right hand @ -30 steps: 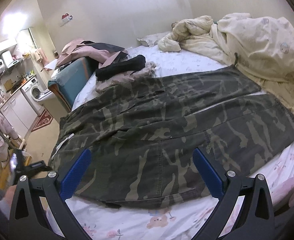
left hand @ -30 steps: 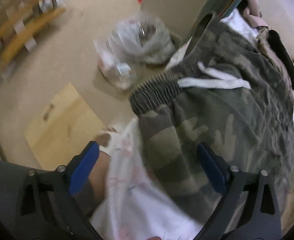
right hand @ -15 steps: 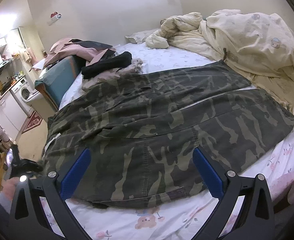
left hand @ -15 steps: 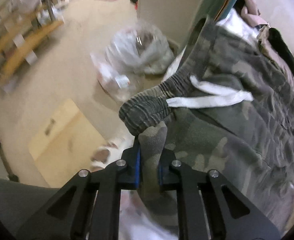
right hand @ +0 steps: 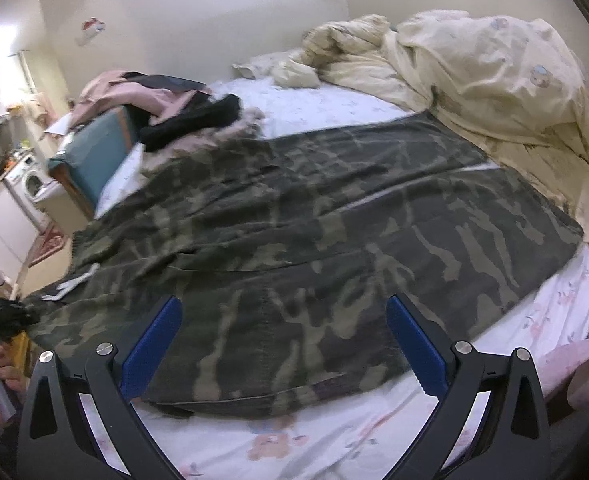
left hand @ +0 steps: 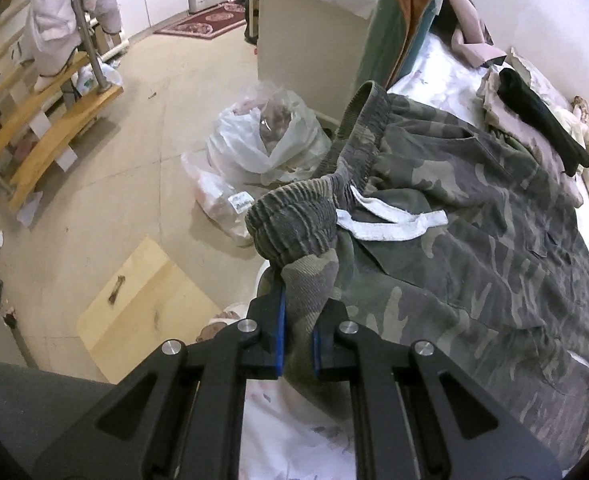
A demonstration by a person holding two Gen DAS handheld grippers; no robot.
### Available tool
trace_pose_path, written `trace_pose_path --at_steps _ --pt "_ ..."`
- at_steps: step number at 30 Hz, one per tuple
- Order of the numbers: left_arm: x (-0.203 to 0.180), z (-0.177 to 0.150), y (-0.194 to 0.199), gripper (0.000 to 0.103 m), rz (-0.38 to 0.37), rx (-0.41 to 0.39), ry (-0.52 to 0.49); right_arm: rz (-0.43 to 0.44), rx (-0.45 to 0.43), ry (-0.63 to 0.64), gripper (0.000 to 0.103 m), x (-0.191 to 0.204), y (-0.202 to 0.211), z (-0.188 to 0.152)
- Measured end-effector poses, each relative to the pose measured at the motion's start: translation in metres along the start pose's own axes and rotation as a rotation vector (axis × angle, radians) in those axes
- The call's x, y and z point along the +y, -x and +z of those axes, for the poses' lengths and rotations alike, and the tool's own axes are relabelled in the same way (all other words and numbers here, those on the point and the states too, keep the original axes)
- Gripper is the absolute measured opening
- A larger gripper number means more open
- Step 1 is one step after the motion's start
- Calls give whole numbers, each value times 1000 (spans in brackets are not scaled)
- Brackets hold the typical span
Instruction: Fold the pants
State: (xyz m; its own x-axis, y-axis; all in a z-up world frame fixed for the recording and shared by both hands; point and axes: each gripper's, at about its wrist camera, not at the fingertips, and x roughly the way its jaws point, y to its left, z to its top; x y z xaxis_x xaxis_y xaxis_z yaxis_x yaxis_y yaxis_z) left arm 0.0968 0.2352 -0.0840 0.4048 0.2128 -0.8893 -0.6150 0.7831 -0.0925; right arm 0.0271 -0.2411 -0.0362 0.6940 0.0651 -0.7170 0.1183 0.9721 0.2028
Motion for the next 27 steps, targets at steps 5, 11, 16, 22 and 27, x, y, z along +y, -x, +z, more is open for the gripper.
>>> trace_pose_path --at_steps 5,11,16,22,27 --pt "-2 1 -2 7 4 -11 -13 -89 76 -158 103 -66 -20 27" --pt "-11 0 -1 7 53 -32 -52 -430 145 -515 91 -220 -53 58" --pt "-14 3 1 7 49 -50 -62 -767 170 -695 88 -314 -64 56" --pt "-13 2 -5 7 60 -38 -66 -644 233 -745 45 -340 -79 39" --pt "-13 3 -2 7 44 -43 -62 -611 175 -777 3 -342 -59 35"
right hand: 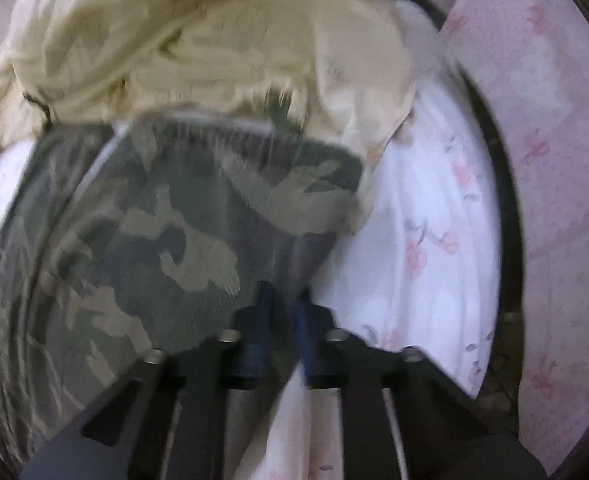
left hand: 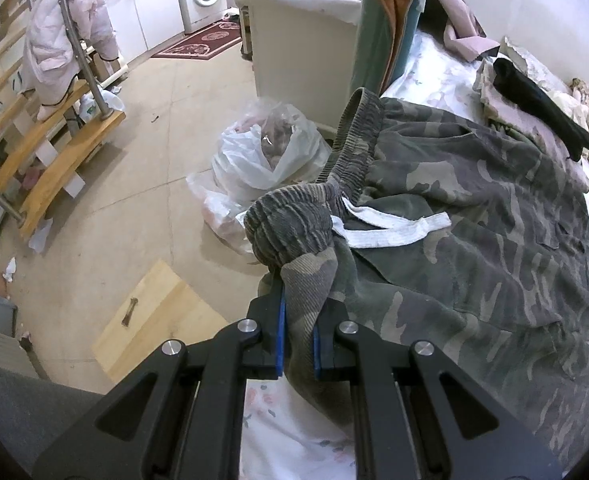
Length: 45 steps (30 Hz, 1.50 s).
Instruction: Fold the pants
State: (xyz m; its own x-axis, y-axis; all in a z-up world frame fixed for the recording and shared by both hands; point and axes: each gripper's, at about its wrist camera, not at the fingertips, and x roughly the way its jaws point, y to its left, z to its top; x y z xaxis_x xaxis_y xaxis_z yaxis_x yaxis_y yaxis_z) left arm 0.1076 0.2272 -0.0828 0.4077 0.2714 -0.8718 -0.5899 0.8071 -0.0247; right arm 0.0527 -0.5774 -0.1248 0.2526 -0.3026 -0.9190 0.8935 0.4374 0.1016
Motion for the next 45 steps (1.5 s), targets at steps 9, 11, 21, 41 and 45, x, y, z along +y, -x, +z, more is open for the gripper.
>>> trace_pose_path --at_steps 9,11,21,41,45 --pt "13 13 23 6 -103 -1 47 312 -240 -51 0 14 91 6" --pt "12 22 31 6 -117 6 51 346 -268 -51 0 23 106 12" --pt "3 83 38 6 -153 62 51 363 -288 -33 0 88 135 73" --pt "-134 214 -55 6 -70 -13 -185 300 -108 297 0 296 23 176" --pt "-186 234 -121 7 25 2 -298 218 -91 434 0 360 -31 179"
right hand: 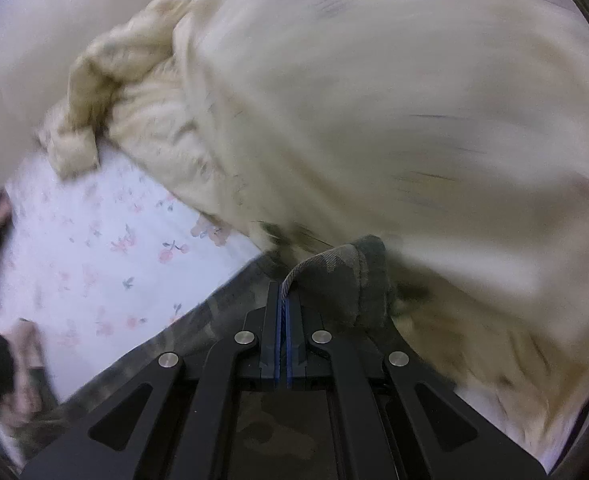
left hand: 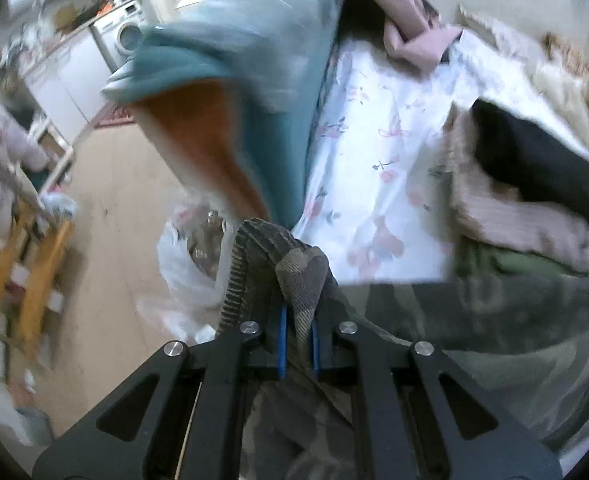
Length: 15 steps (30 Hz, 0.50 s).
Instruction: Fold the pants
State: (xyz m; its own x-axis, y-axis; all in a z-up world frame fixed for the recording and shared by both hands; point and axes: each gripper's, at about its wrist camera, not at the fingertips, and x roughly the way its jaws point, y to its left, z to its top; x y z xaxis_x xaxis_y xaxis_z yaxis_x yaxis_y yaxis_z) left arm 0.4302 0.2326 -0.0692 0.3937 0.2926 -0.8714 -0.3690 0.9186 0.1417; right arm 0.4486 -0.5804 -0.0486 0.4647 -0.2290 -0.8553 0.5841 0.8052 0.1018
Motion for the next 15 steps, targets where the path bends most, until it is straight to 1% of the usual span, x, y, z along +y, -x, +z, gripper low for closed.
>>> trace_pose_path --at_steps 2,3,4,5,6,7,9,10,11,12,13,14,15 --pt "-16 6 -28 10 28 29 -39 -74 24 82 0 23 -38 3" --pt "-24 7 -41 11 49 43 -65 -89 52 107 0 31 -56 3" --pt "-32 6 -54 11 75 70 -100 -108 119 147 0 40 -81 -2" --pt "-37 5 -66 12 102 87 -124 -130 157 186 0 45 -97 -7" --pt "-38 5 -70 13 105 90 -128 -156 164 220 2 51 -107 -10" --pt "-37 4 -73 15 95 93 -126 -167 142 264 6 56 -110 -15" --pt "-32 1 -74 17 65 93 -118 -166 101 310 20 60 -108 -18" --pt "-28 -1 -72 19 59 88 -123 -147 82 329 36 60 -103 -18" --pt "-27 -2 -69 20 60 82 -129 -145 60 342 48 59 -96 -17" --pt "-24 -6 -64 29 65 76 -131 -153 10 351 51 57 -83 -17" --pt "-21 -8 -56 53 86 61 -127 -165 -41 354 57 56 -70 -15" --pt "-15 -12 -41 66 117 10 -117 -172 -83 356 63 54 -57 -15" --pt "-15 -14 -33 84 132 -26 -117 -168 -125 361 65 53 -44 -14"
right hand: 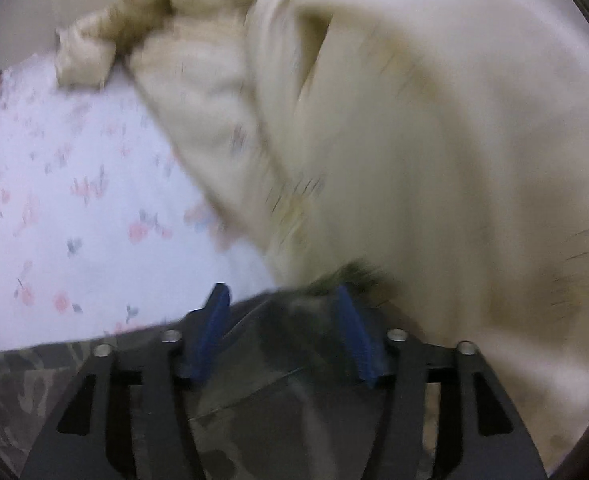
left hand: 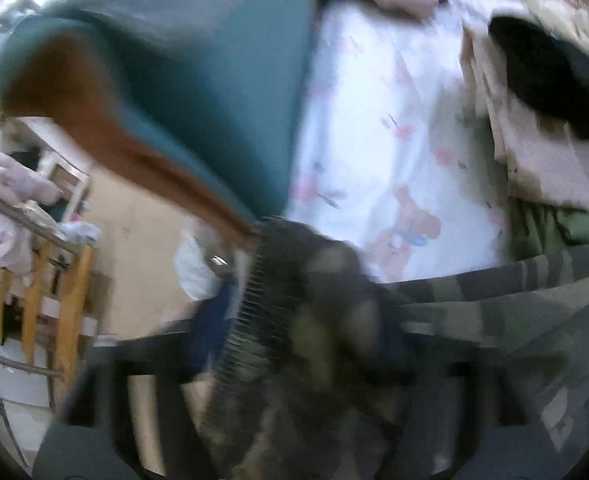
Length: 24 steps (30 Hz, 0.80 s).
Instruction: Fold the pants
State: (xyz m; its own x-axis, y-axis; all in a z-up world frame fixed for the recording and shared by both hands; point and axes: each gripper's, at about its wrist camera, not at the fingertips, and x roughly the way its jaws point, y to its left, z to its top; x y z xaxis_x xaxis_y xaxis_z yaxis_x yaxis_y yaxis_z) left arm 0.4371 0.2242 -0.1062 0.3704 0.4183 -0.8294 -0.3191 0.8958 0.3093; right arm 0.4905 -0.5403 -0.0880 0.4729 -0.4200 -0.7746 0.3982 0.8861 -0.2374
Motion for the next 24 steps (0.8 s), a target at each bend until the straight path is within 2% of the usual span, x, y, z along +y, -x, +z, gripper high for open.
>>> trace_pose_path --at_steps 1,2,4,6,7,9,10,13,14,16,17,18,19,21,22,24 --pt "6 -4 13 87 31 -60 4 13 -54 1 66 -3 16 0" --pt "10 -8 24 87 48 -112 7 38 -71 5 66 -2 24 -3" --pt "8 -22 48 87 38 -225 -25 138 -36 30 66 6 32 -9" --pt "-3 -34 68 87 61 -321 -68 234 -8 49 66 22 38 -21" --pt "-10 -41 79 87 69 -381 -82 313 12 71 64 38 43 -34" --pt "-17 -48 102 87 89 -493 -78 418 29 114 64 72 56 -55" --pt "-17 -49 108 89 90 -518 -64 462 35 145 63 91 62 -65" --pt "-10 -32 97 90 90 -430 -14 554 20 247 63 144 84 -96" --pt "-12 -28 93 90 47 -415 -19 573 17 270 63 156 88 -103" --pt "-40 -29 79 90 -33 -338 -133 619 31 303 61 183 88 -115" --pt "-56 -32 65 90 -88 -262 -201 636 46 310 55 194 84 -119" --pt "-67 -36 51 90 -103 -192 -228 647 67 312 51 201 80 -124" --pt "-75 -39 33 90 -94 -129 -224 647 98 311 50 213 73 -131" --pt "-72 -40 -7 91 -59 -20 -141 584 85 309 48 221 58 -131" --pt "-67 -39 -21 92 -62 9 -106 567 69 297 47 222 55 -127" --pt "-62 -40 -29 95 -60 -17 -92 516 42 267 47 220 47 -115"
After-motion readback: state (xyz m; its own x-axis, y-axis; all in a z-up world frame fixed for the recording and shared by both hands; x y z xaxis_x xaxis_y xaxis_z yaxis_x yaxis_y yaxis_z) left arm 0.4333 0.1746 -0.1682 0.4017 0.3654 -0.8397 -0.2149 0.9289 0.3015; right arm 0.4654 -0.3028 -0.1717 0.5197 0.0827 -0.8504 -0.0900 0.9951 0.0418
